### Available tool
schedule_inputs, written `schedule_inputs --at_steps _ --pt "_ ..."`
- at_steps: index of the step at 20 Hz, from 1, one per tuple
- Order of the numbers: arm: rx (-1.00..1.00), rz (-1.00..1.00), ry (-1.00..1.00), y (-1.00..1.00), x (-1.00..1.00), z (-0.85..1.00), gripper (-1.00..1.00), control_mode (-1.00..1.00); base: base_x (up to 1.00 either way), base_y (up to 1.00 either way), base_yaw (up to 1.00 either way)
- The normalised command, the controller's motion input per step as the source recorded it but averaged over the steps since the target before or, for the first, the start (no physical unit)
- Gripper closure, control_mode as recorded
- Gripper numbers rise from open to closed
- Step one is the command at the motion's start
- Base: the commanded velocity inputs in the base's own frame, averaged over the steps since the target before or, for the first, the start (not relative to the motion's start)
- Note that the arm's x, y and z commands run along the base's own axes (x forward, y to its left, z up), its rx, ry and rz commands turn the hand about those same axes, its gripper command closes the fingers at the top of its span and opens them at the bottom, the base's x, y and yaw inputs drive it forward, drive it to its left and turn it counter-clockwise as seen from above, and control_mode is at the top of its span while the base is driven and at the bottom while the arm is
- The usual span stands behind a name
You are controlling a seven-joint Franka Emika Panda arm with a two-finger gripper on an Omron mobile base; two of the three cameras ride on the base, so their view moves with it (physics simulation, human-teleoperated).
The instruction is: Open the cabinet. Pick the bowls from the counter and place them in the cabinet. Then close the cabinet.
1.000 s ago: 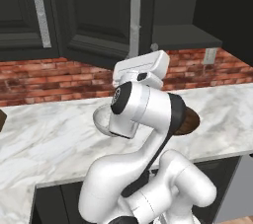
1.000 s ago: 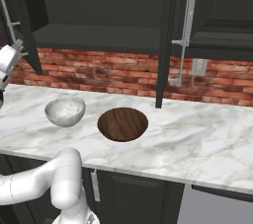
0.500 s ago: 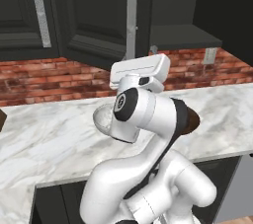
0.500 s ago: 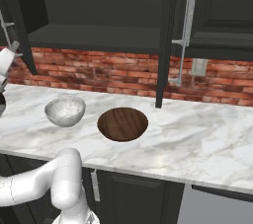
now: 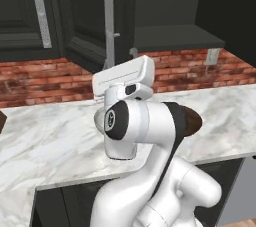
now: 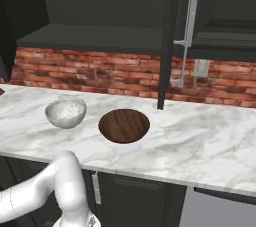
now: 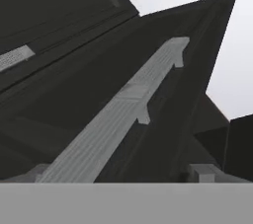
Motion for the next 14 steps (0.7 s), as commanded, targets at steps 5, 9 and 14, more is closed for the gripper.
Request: schedule_inputs --at_steps 5,9,14 --pt "-0.16 0.18 0.0 1.0 -0.87 1.0 -1.0 -1.0 0.0 0.0 0.0" --pt "-0.11 0.16 0.0 1.0 -0.98 0.96 -1.0 -1.0 0.0 0.0 0.0" --pt "-0.02 0.03 -0.31 1.0 -1.0 0.18 -1.0 -1.0 0.0 0.0 0.0"
